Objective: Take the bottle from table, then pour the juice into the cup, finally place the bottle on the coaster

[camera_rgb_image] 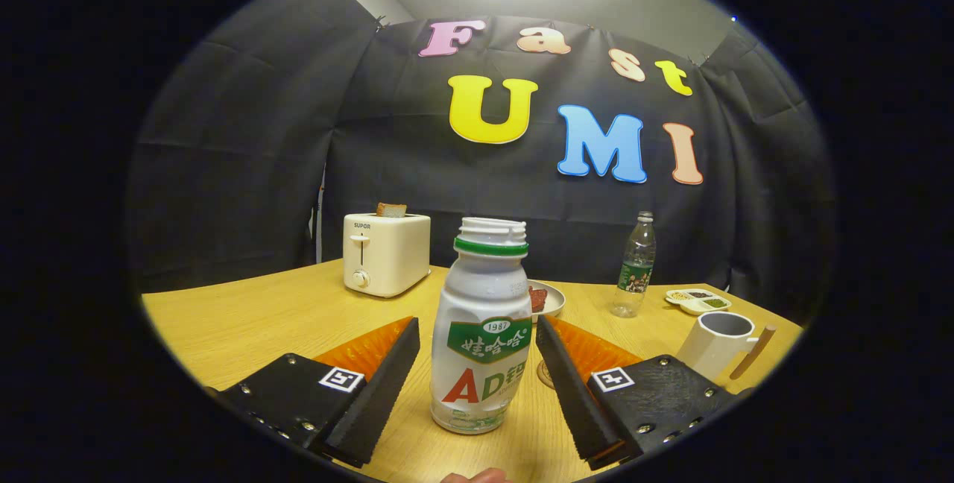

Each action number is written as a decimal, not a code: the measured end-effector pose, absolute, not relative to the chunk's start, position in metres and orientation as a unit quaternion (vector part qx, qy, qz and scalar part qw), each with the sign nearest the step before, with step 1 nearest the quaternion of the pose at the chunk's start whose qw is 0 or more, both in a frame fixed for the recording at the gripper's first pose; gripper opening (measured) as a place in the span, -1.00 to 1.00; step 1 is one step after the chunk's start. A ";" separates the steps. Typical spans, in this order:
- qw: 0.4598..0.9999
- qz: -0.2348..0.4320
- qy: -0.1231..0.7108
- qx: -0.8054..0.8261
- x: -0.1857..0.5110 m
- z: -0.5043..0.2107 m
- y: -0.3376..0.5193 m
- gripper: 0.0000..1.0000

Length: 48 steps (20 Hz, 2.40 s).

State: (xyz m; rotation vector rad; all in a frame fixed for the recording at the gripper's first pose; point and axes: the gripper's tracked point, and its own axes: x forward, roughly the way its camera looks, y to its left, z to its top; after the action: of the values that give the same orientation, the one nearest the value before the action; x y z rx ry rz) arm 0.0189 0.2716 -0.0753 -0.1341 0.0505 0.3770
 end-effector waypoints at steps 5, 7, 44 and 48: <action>0.980 0.189 0.027 -0.061 0.019 -0.079 0.274 0.54; 0.980 0.192 0.025 -0.049 0.021 -0.080 0.275 0.45; 0.933 0.128 0.100 0.322 0.051 -0.048 0.174 0.28; 0.918 0.126 0.106 0.361 0.054 -0.051 0.172 0.28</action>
State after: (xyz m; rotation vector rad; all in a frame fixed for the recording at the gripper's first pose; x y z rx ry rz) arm 0.0544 0.1717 -0.0505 0.7427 0.2181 0.2597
